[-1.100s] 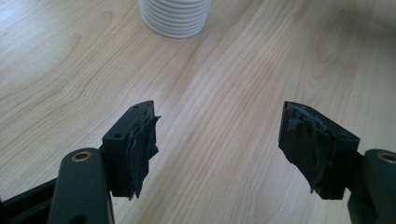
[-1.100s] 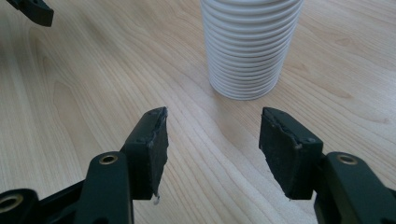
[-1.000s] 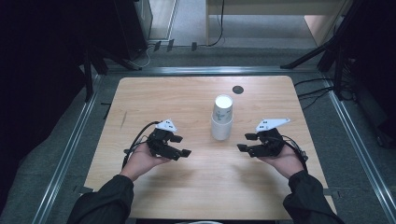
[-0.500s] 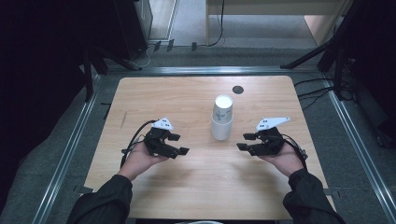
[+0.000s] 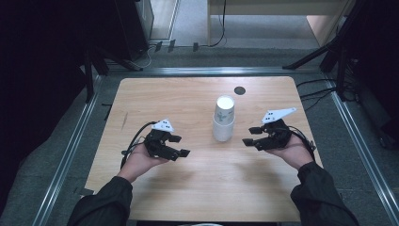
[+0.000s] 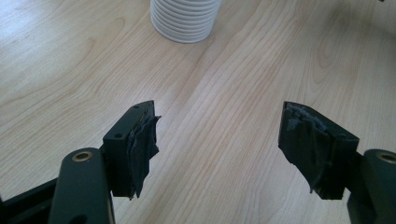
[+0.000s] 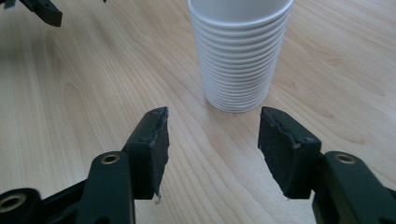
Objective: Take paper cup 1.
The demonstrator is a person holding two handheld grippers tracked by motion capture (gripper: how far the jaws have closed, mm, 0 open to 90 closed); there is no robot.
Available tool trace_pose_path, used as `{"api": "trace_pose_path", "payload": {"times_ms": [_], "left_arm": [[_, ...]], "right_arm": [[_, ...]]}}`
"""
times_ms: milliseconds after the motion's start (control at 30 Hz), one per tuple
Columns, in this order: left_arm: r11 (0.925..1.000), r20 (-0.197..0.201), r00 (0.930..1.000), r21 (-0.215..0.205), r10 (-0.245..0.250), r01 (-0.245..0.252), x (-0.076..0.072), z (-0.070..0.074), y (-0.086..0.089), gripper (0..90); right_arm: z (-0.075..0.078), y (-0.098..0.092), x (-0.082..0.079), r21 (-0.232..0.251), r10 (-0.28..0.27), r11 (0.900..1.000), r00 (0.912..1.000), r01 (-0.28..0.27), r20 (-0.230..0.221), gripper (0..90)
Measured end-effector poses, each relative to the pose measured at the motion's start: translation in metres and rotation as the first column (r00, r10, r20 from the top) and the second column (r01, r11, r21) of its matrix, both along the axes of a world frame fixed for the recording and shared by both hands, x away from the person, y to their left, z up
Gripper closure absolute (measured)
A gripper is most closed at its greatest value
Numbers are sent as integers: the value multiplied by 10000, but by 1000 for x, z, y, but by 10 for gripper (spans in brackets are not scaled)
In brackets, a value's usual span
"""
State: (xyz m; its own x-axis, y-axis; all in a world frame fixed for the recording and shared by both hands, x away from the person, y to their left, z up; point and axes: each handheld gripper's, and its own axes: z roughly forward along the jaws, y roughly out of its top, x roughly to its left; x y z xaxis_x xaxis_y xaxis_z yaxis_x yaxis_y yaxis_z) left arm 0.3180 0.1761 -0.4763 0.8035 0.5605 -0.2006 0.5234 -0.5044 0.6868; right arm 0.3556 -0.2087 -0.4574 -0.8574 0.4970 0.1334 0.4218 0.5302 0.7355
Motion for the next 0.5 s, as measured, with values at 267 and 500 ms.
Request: {"api": "trace_pose_path", "payload": {"times_ms": [267, 500], "left_arm": [[9999, -48, 10000, -143, -60, 60, -1, 0, 0, 280], [9998, 8, 9999, -121, -135, 135, -2, 1, -1, 280]], "right_arm": [[21, 2, 13, -523, 735, 9960, 9972, -726, 151, 379], [34, 6, 23, -656, 1059, 9923, 9943, -1050, 109, 377]]}}
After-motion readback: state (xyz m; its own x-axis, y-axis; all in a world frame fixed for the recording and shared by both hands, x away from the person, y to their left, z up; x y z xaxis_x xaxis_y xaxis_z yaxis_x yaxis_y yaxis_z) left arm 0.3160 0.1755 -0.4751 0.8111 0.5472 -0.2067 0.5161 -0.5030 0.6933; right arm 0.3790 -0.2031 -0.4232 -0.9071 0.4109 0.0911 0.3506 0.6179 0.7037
